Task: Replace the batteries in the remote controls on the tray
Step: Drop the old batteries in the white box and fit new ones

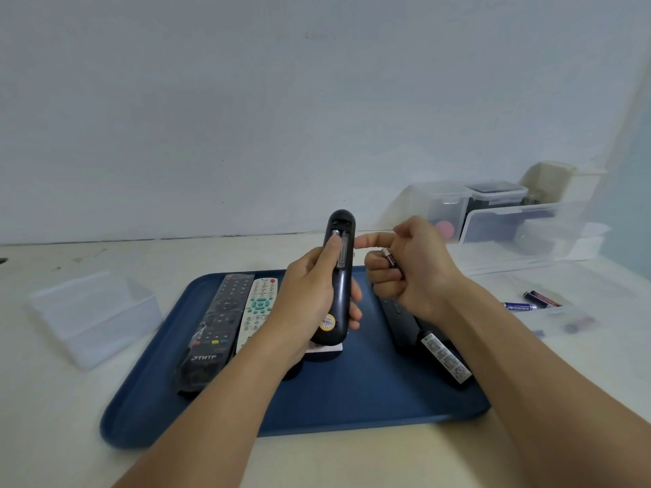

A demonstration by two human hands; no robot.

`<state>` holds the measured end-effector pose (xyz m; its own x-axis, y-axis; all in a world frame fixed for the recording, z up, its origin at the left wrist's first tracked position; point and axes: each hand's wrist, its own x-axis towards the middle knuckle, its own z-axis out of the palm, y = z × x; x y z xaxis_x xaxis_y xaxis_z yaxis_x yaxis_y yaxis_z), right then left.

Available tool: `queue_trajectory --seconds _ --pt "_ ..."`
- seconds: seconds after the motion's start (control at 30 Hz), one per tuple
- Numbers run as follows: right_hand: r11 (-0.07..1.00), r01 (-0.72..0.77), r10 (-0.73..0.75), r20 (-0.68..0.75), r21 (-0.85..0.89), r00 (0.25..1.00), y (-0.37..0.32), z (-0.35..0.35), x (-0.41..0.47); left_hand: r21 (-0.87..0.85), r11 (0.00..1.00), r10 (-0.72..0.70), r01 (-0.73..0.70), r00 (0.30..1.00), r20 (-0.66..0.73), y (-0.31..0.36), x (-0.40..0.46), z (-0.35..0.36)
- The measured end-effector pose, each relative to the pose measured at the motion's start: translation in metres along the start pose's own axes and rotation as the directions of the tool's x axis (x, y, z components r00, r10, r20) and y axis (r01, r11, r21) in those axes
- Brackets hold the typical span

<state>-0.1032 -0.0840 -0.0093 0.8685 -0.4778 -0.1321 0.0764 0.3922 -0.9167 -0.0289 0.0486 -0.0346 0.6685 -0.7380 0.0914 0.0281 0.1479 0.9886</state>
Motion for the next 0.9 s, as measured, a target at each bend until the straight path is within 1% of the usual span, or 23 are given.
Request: queue_trajectory --seconds 0.13,0.2,0.23,0.27,0.33,0.4,0.43,0.47,0.53,0.6,0.67,0.73,0.8,0.9 --pt "0.992 -0.011 -0.002 0.105 0.124 0.994 0.003 0.000 0.002 -0.034 0.999 -0.024 0.023 1.000 -0.013 0.001 0.002 -0.002" --pt "0.984 0.016 -0.037 0.113 0.177 0.993 0.003 -0.001 0.004 -0.042 0.999 -0.006 0.005 1.000 -0.027 0.002 0.003 -0.003" --pt "0.984 0.063 -0.079 0.094 0.166 0.992 0.003 -0.002 0.005 -0.043 0.999 0.004 -0.006 0.999 -0.033 0.002 0.003 -0.003" --pt "0.984 0.133 -0.141 0.062 0.119 0.988 0.004 -0.004 0.007 -0.040 0.999 0.012 -0.013 0.999 -0.038 0.003 0.003 -0.003" --pt "0.956 0.291 -0.291 0.003 -0.050 0.957 0.005 -0.006 0.008 -0.026 0.999 0.018 -0.019 0.999 -0.040 0.002 0.003 -0.002" --pt "0.872 0.409 -0.428 -0.014 -0.271 0.904 0.007 -0.006 0.008 -0.012 1.000 0.013 -0.014 0.999 -0.037 0.000 0.003 0.000" --pt "0.817 0.455 -0.488 -0.005 -0.354 0.873 0.008 -0.006 0.007 -0.007 1.000 0.012 -0.012 0.999 -0.037 0.000 0.003 0.000" --pt "0.772 0.496 -0.537 0.010 -0.398 0.843 0.008 -0.006 0.007 -0.006 1.000 0.012 -0.012 0.999 -0.038 0.000 0.003 0.000" --pt "0.720 0.562 -0.600 0.041 -0.407 0.799 0.006 -0.005 0.005 -0.010 1.000 0.015 -0.015 0.999 -0.044 0.000 0.004 0.000" --pt "0.679 0.608 -0.653 0.038 -0.412 0.756 0.003 -0.002 0.001 -0.024 1.000 0.018 -0.019 0.998 -0.055 -0.001 0.004 -0.001" --pt "0.665 0.636 -0.692 -0.004 -0.391 0.721 0.002 0.001 -0.003 -0.038 0.999 0.013 -0.015 0.998 -0.064 -0.002 0.005 -0.001" --pt "0.670 0.644 -0.708 -0.056 -0.369 0.704 0.003 0.006 -0.008 -0.067 0.998 -0.005 0.000 0.998 -0.070 -0.002 0.005 0.001" --pt "0.638 0.633 -0.731 -0.086 -0.438 0.677 0.007 0.011 -0.012 -0.113 0.993 -0.029 0.021 0.998 -0.063 -0.002 0.004 0.004" --pt "0.511 0.646 -0.805 -0.050 -0.567 0.592 0.017 0.018 -0.015 -0.158 0.987 -0.046 0.037 0.998 -0.052 -0.004 0.003 0.007"
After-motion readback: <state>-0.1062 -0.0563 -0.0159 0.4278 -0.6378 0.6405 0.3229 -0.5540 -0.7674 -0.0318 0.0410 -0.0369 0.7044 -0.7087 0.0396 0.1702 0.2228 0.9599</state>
